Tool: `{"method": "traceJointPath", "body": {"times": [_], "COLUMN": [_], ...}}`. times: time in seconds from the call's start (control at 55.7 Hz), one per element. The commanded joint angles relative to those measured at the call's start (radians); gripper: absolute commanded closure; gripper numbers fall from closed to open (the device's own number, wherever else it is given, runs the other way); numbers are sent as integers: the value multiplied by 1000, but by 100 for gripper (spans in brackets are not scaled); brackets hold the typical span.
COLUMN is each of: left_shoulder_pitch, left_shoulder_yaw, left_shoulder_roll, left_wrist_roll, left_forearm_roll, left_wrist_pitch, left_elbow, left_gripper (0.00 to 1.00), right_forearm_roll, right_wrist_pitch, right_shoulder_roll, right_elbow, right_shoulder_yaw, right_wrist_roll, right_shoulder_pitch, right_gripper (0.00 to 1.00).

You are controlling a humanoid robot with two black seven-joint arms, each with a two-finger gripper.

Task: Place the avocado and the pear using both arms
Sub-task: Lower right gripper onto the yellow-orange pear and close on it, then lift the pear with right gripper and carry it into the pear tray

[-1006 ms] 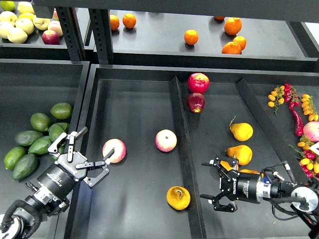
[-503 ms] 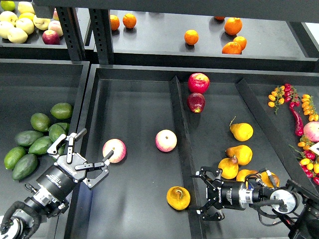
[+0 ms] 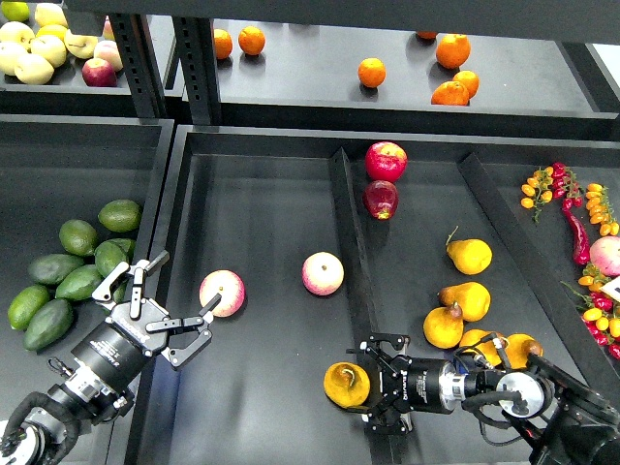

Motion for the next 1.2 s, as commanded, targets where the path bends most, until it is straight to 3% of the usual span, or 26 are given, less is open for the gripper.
{"method": "traceJointPath", "body": {"times": [0.0, 0.521, 0.754, 1.186], "left_shoulder_pitch": [1, 1, 1, 1], "left_shoulder_yaw": [1, 4, 7, 7], "left_shoulder_roll": [0, 0, 0, 0], "left_wrist_roll": [0, 0, 0, 0], "left_forearm_roll": [0, 0, 1, 1], "left_wrist_pitch": [0, 0, 0, 0], "left_elbow": [0, 2, 3, 3], "left_gripper": [1, 1, 1, 1], "right_forearm_roll": [0, 0, 12, 71], "right_wrist_pitch": [0, 0, 0, 0], "right_shoulder_roll": [7, 55, 56, 53], "right_elbow": [-12, -59, -63, -64], "right_shoulder_yaw": [2, 5, 11, 27], "right_wrist_roll": [0, 0, 0, 0], "right_shoulder_pitch": [6, 6, 3, -11], "right_gripper": [6, 17, 37, 62]}}
